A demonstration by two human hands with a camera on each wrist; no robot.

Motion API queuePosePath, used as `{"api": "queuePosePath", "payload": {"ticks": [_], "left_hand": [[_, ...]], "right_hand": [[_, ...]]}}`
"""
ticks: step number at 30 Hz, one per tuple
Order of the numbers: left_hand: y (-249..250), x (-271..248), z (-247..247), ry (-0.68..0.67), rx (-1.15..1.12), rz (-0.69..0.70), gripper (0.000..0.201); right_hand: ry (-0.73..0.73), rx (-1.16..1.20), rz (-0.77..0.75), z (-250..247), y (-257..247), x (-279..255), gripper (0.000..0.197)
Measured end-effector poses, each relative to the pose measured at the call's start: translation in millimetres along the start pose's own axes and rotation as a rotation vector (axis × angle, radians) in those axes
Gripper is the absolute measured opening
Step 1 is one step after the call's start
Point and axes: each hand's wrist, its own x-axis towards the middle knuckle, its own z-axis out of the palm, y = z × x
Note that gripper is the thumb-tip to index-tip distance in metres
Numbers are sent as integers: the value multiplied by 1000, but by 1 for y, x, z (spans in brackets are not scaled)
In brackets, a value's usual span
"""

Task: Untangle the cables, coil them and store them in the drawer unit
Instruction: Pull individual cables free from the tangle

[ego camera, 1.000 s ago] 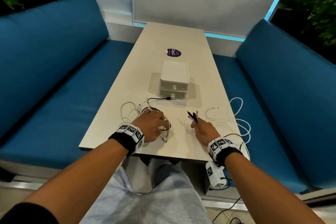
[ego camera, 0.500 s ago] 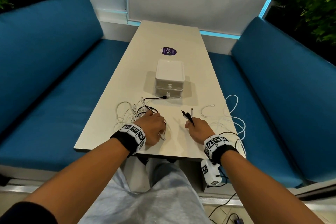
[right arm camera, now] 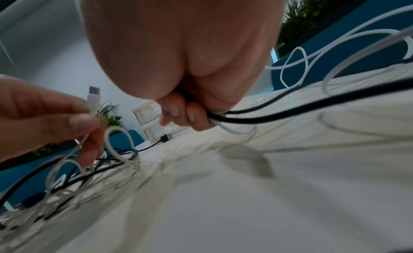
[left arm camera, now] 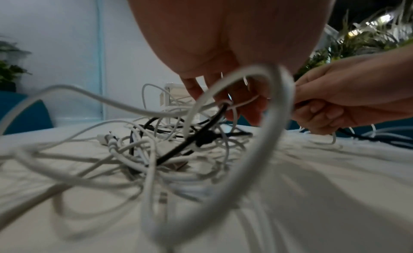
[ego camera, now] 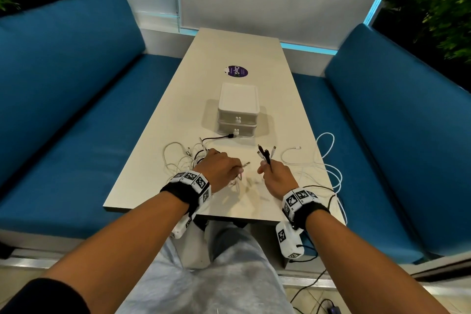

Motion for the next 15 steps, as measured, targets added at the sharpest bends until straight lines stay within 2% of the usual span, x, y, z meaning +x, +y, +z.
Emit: {"api": "queuePosePath", "payload": {"ticks": [6,9,11,15], "left_hand": [[17,8,-4,82,-7,-117,34],[21,13,-4,20,76,-112,39],[19,18,2,-12,48,-143,41],[22,24,8,62,-62,-223,38]], "right_hand": [[57,109,-21,2,-2,5,37],[71,167,-21,2,-4,8,36],[76,188,-34,2,-6,8,36],[50,248,-76,8,-11,7,32]]}}
